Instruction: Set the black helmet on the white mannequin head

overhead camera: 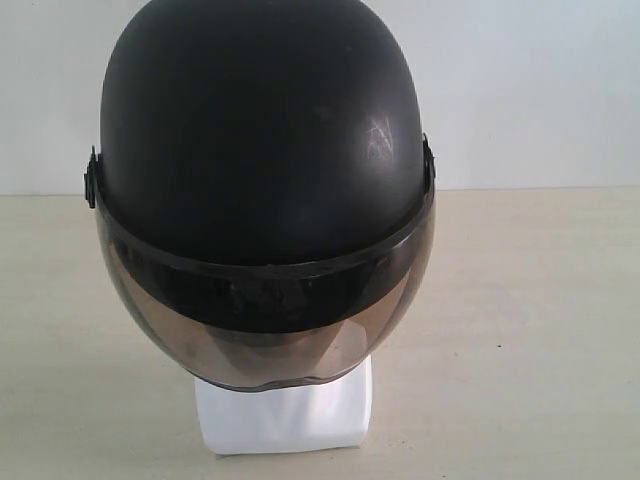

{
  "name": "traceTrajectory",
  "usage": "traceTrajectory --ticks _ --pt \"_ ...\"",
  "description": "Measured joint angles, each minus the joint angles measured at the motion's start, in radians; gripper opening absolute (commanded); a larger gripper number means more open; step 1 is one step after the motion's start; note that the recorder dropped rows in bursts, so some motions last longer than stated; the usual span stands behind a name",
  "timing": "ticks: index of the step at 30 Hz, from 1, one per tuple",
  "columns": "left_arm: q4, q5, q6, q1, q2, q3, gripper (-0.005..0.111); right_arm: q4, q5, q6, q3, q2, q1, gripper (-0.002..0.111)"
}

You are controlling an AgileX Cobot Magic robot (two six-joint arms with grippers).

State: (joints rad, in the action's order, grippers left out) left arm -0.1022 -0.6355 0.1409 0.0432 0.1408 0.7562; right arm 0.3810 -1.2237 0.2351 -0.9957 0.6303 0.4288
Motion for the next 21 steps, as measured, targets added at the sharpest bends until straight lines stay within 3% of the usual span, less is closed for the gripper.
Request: traceTrajectory --ticks 11,21 --pt "-0.082 0.31 -0.002 0.062 -0.133 -0.476 0.004 0.0 -0.002 0.0 0.0 0.0 0.0 0.0" --pt "-0.111 0.546 -0.008 0.062 -0.137 -0.711 0.004 0.0 -0.002 0.0 0.0 0.0 0.0 0.0"
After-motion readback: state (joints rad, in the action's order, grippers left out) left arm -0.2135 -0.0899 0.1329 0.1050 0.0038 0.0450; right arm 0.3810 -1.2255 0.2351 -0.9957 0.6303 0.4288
